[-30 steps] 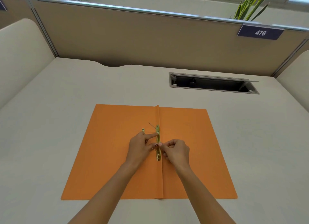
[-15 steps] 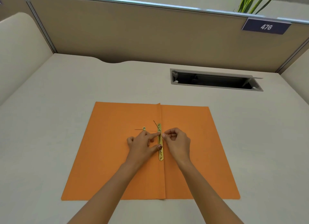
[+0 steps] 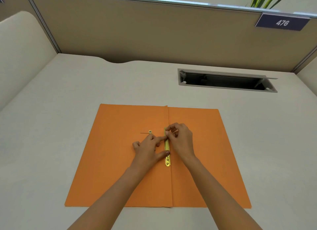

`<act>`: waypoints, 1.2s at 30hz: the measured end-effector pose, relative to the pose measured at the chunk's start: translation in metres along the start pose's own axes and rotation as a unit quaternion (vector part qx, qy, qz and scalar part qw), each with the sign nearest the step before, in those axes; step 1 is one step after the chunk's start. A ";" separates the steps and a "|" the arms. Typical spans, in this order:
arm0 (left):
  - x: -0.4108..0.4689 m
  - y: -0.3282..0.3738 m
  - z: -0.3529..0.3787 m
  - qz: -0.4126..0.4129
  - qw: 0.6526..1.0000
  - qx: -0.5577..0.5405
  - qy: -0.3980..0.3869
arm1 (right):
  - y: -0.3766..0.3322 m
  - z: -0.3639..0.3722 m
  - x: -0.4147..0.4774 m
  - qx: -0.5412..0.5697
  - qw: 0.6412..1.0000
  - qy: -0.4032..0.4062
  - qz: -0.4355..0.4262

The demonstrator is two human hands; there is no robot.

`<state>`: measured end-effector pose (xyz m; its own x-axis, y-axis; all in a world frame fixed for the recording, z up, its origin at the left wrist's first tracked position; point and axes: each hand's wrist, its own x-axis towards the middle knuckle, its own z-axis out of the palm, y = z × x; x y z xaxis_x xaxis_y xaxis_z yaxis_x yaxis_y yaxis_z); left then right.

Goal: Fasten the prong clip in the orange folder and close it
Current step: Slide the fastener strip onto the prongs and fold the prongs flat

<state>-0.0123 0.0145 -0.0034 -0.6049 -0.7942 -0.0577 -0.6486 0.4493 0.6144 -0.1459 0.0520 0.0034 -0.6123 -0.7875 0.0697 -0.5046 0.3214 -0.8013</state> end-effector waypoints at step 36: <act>-0.004 -0.002 0.006 0.004 1.000 0.003 0.007 | 0.014 0.008 0.012 -0.028 0.992 0.068 -0.102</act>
<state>-0.0117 0.0190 -0.0095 -0.6036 -0.7962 -0.0426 -0.6470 0.4579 0.6097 -0.1557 0.0424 -0.0123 -0.5686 -0.7622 0.3094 -0.6575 0.1951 -0.7277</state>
